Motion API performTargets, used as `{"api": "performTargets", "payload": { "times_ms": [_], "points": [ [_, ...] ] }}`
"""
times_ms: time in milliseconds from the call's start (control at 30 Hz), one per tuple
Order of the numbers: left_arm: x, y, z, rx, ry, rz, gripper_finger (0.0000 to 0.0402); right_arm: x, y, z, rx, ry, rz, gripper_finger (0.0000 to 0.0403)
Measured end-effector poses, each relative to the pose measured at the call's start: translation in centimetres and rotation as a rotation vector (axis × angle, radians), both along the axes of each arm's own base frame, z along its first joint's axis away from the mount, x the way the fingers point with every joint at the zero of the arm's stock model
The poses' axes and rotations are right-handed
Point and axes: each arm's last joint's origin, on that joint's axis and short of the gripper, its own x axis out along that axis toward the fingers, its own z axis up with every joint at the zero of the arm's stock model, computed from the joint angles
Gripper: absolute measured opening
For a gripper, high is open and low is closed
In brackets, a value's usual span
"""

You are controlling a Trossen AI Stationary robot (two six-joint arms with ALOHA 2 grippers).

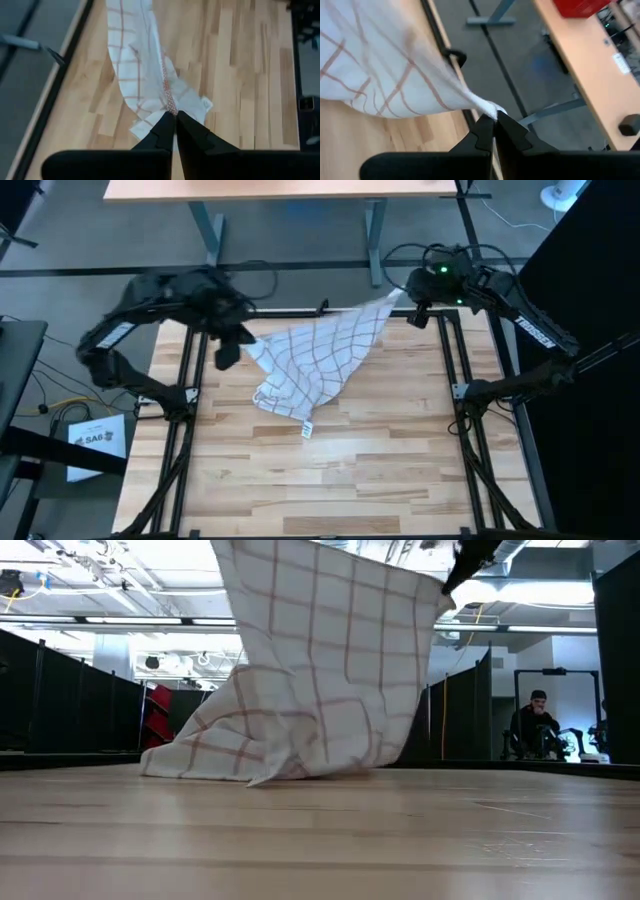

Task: Roll towel
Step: Fold the white patterned towel

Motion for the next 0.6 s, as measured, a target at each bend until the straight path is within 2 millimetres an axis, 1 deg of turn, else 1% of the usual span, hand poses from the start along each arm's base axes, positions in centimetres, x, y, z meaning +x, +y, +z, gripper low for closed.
{"api": "performTargets", "payload": {
  "times_ms": [100, 233, 400, 600],
  "points": [
    [-1.3, -0.3, 1.1, 0.039, -0.088, 0.011, 0.0, -0.4, 0.4, 1.7, -0.025, -0.064, -0.006, 0.0],
    [-2.5, -0.3, 2.3, 0.097, -0.2, 0.02, 0.0, -0.8, 0.8, 3.9, -0.041, -0.18, 0.019, 0.0],
    [-3.0, 0.0, 3.7, 0.194, -0.329, 0.014, 0.0, -1.2, 1.3, 5.9, -0.055, -0.305, 0.043, 0.0],
    [-3.4, 0.6, 4.8, 0.281, -0.407, 0.035, 0.0, -1.8, 1.8, 7.7, -0.082, -0.391, 0.059, 0.0]
  ]
}}
